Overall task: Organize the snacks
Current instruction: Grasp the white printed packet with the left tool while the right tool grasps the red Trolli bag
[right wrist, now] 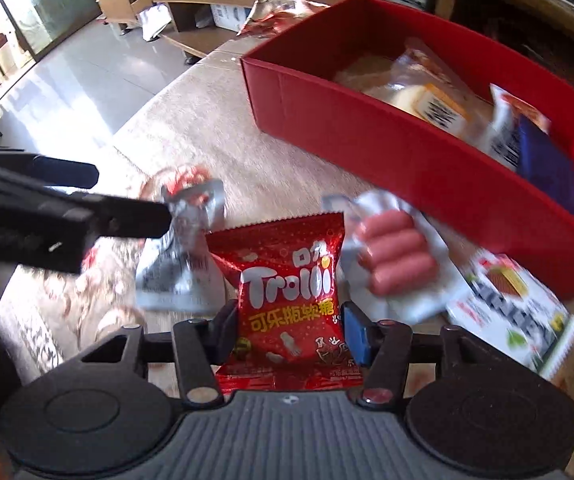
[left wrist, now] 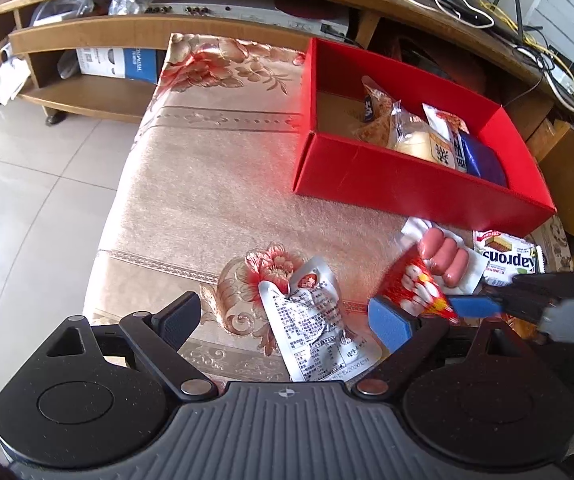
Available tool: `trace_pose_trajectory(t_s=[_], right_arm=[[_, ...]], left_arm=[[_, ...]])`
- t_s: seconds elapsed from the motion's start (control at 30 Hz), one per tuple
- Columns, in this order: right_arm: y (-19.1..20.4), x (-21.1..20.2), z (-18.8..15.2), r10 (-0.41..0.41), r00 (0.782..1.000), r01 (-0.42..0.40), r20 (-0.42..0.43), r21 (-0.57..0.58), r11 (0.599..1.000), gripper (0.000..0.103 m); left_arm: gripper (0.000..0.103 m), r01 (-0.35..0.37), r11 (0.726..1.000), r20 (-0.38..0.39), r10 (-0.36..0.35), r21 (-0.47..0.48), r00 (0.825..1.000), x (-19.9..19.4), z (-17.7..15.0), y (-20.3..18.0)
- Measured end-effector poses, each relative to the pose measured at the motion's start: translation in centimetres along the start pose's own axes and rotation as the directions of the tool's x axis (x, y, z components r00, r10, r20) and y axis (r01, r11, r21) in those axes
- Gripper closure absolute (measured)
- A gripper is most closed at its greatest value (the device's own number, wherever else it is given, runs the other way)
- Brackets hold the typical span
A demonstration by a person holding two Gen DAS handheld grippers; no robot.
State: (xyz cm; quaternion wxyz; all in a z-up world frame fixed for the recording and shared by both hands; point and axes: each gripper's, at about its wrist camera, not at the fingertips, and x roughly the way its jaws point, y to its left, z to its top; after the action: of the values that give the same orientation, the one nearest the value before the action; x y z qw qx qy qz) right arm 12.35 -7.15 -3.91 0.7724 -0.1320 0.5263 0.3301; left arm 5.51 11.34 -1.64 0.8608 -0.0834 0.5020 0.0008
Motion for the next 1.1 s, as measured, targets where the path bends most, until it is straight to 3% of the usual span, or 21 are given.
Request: trace_pose_trajectory(t_s=[0.1, 0.27, 0.5, 0.6, 0.67, 0.7, 0.8, 0.93, 1.03, 1.1], right_arm=[[-0.6, -1.7, -1.7, -0.022, 1.000, 0.022, 0.004, 0.022, 1.000, 0.051], [-1.5, -2.6, -4.4, -0.074, 0.997, 0.073, 0.007, 0.076, 0.994, 0.051], [-1.3, -1.8, -4.8, -0.091, 0.996, 0.089, 0.022, 0.082, 0.993, 0.043], [-1.8, -1.1, -4.2, -0.052, 0.998, 0.049, 0.027, 0.121, 0.991, 0.024], [-1.6, -0.8, -4.0, -0.011, 1.000, 0.008, 0.024, 0.112, 0.994, 0.004], [-1.3, -0.5, -4.1, 0.002, 1.000, -0.004, 0.018, 0.103, 0.995, 0.000], [-0.7, -0.1, -3.8, -0.029, 1.000, 0.028, 0.006, 0.095, 0.995, 0.000], [-0.8, 0.2, -3.8, -0.043, 0.999, 0.039, 0.029, 0.122, 0.992, 0.000], [-0.9, 0.2, -3.7, -0.039, 0.999, 0.034, 0.036, 0.122, 0.992, 0.001], [-0.6, -0.2, -3.7, -0.081, 0.996, 0.078, 0.030, 0.096, 0.992, 0.015]], left_arm=[[0.009, 0.003, 1.000, -0.022, -0.003, -0.003, 1.000, 0.8, 0.0, -0.5], [0.009, 0.024, 0.996, -0.085, -0.032, -0.089, 0.996, 3.3, 0.3, -1.1], [0.013, -0.078, 0.997, -0.055, 0.077, -0.020, 0.996, 4.5, -0.1, -3.3], [0.023, -0.098, 0.995, -0.032, 0.098, -0.002, 0.995, 4.4, -0.2, -3.3], [0.027, -0.107, 0.994, -0.024, 0.107, 0.010, 0.994, 4.3, -0.2, -3.2], [0.029, -0.108, 0.994, -0.021, 0.108, 0.014, 0.994, 4.2, -0.3, -3.2], [0.029, -0.103, 0.994, -0.017, 0.104, 0.019, 0.994, 4.1, -0.4, -3.2], [0.013, -0.072, 0.997, -0.021, 0.071, -0.016, 0.997, 4.5, -0.2, -3.2], [0.012, -0.117, 0.993, -0.019, 0.117, 0.034, 0.993, 4.9, -0.5, -4.4], [0.014, -0.140, 0.988, -0.019, 0.141, 0.060, 0.990, 5.0, -0.6, -4.9]])
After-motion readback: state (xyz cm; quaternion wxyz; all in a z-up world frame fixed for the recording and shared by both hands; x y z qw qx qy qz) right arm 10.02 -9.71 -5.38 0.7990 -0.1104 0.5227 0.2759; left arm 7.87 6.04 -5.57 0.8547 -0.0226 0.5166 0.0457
